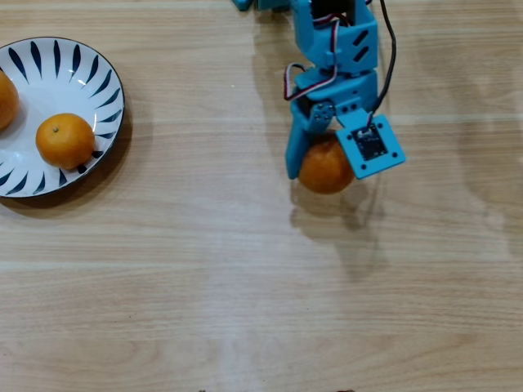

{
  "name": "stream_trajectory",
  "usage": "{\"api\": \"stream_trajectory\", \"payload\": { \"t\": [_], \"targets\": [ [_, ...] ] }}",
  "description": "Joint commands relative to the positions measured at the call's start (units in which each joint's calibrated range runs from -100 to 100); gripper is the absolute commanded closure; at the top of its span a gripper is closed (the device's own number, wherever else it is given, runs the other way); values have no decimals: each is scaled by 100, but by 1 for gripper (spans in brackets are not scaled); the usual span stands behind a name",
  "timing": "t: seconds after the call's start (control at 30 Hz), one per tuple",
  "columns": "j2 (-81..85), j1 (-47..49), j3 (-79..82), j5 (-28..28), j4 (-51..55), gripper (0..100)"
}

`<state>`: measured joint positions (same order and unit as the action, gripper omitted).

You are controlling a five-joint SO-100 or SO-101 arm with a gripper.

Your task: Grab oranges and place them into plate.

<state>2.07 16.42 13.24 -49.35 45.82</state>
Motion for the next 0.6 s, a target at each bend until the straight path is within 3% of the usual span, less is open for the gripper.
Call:
{"api": "stream_trajectory", "payload": {
  "t": [0.0, 0.2, 0.57],
  "targets": [
    [1196, -957, 139, 518, 3, 74],
    [2126, -2408, 790, 936, -66, 74],
    [2565, -4868, 1288, 962, -74, 75]
  ]
}}
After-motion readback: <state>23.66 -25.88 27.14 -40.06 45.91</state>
